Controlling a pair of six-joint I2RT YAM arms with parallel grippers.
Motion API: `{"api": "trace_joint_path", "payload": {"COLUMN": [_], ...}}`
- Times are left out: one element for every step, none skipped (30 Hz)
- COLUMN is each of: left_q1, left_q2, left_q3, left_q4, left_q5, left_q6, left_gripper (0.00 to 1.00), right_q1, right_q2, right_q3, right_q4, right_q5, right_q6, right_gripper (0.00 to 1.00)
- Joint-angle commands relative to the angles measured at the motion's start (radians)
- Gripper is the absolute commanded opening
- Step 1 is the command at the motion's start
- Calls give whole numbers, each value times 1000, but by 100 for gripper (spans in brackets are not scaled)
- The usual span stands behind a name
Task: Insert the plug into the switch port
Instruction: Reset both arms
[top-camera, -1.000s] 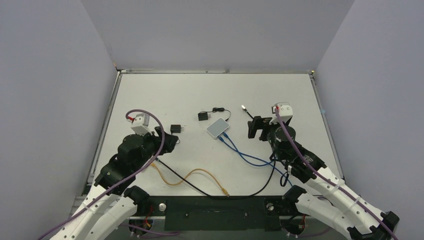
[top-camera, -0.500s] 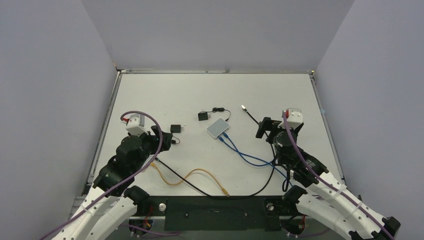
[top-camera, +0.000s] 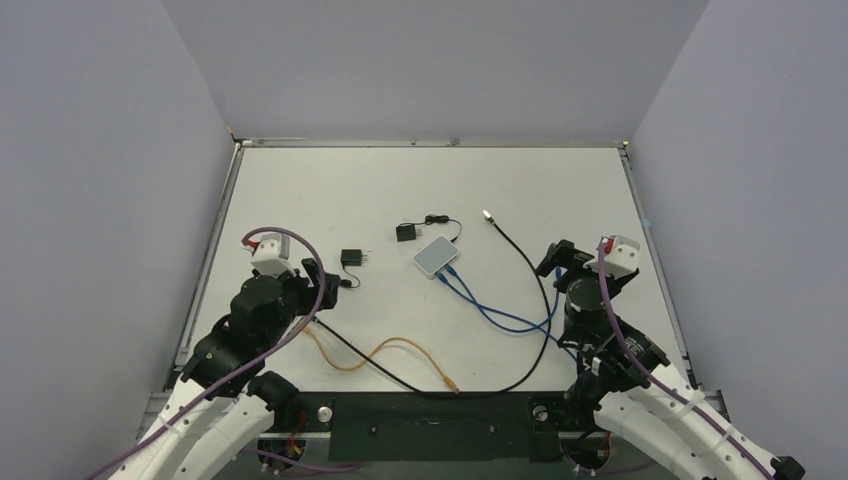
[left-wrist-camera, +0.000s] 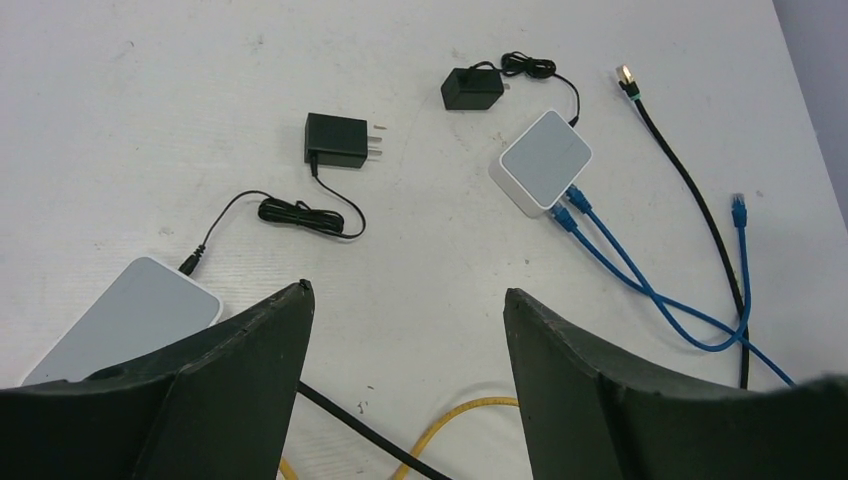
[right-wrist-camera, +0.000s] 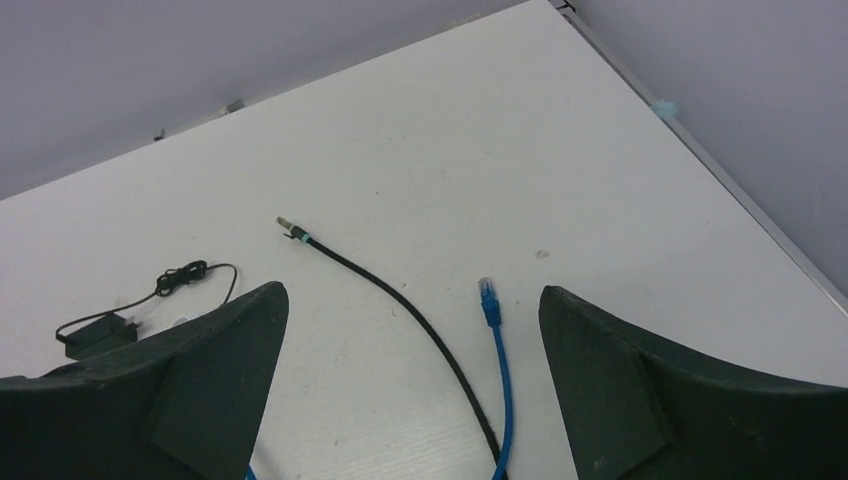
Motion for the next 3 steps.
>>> {"api": "trace_joint_path", "payload": {"left_q1": [6,6,6], "left_q2": [-7,-7,-9], "left_q3": [44,45,43], "left_q4": [-6,-5,-4], "left_q5": [-9,-8,-9], "left_q6": [30,31,28], "left_gripper": [68,68,68], "right_q1": [6,6,6], "right_q2": [14,14,12], "right_q3": [10,12,11], "right_q4": [-2,-1,0], "right_q5": [56,59,67], "right_q6": [28,27,28], "right_gripper": [92,92,92]}}
